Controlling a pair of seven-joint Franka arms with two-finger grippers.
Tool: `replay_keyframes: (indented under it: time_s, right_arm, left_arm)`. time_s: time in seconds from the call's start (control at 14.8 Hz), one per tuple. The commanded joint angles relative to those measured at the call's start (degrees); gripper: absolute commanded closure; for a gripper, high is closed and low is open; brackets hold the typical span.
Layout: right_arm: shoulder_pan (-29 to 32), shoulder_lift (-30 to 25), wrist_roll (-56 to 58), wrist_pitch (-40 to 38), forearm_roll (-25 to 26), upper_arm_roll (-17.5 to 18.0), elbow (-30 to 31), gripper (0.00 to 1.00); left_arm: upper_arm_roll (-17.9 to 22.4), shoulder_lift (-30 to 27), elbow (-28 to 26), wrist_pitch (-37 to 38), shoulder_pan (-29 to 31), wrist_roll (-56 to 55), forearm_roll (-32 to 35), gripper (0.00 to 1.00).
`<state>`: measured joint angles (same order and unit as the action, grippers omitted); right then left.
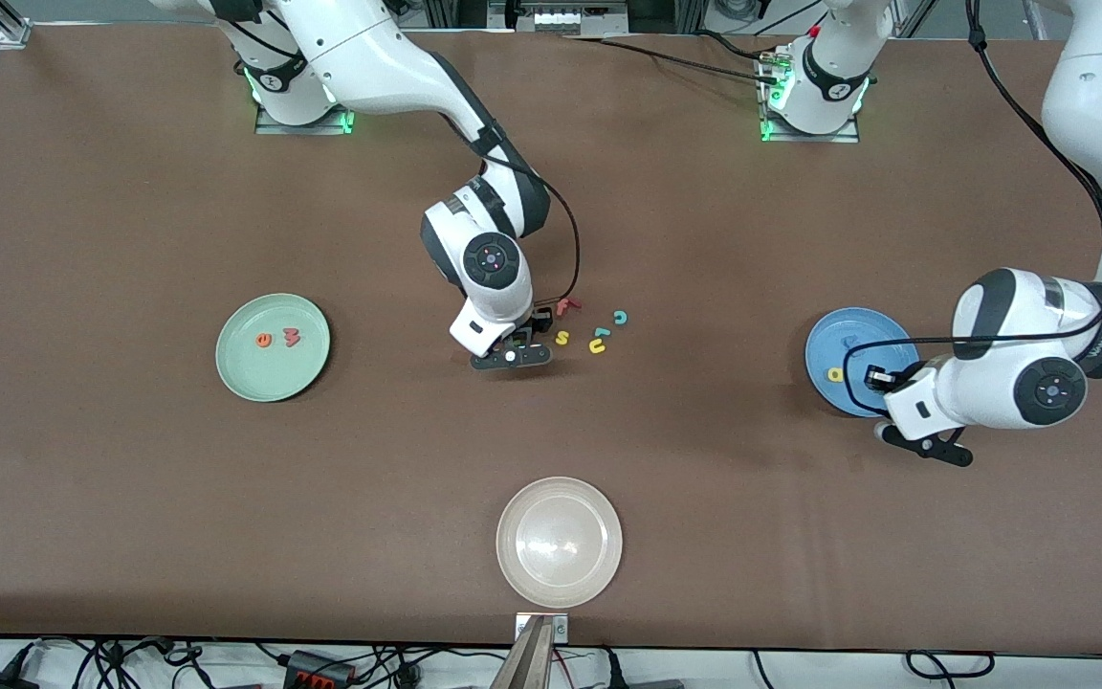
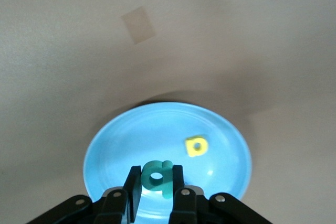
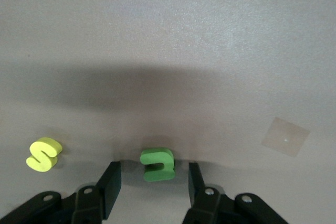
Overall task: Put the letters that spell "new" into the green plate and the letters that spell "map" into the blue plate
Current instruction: 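Grasp the green u with the right gripper while the left gripper carries q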
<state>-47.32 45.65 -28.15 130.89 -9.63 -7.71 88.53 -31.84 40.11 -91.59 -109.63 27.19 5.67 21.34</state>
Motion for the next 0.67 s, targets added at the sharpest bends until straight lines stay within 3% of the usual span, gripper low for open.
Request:
replay_keyframes:
  time_s: [0.0, 0.2, 0.4, 0.47, 0.61]
  right_arm:
    - [-0.4, 0.76, -0.68, -0.11, -0.39, -0.64, -1.25, 0.43]
    - [-0.14, 1.02, -0.59, -0.11, -0.3, -0.64, -1.25, 0.46]
    - [0.13, 1.37, -0.42, -0.02, -0.21, -0.73, -1.51, 0.5]
    - [0.13, 1.72, -0.42, -0.11, -0.21, -0.73, -2.13, 0.5]
    - [0.21, 1.99, -0.42, -0.11, -0.3, -0.73, -2.66, 0.55]
  left_arm:
    - [-0.5, 0.14, -4.63, -4.87, 1.2, 1.36, 1.34, 0.96]
    - [0.11, 0.14, -10.61, -12.61, 3.65, 1.44, 2.56, 0.96]
    - [0.11, 0.14, -10.71, -12.71, 3.93, 1.36, 3.62, 0.94]
    - [0.11, 0.14, -10.71, -12.71, 3.84, 0.84, 3.62, 0.8]
    - [0.11, 0.14, -10.62, -12.71, 3.92, 0.92, 3.62, 0.0]
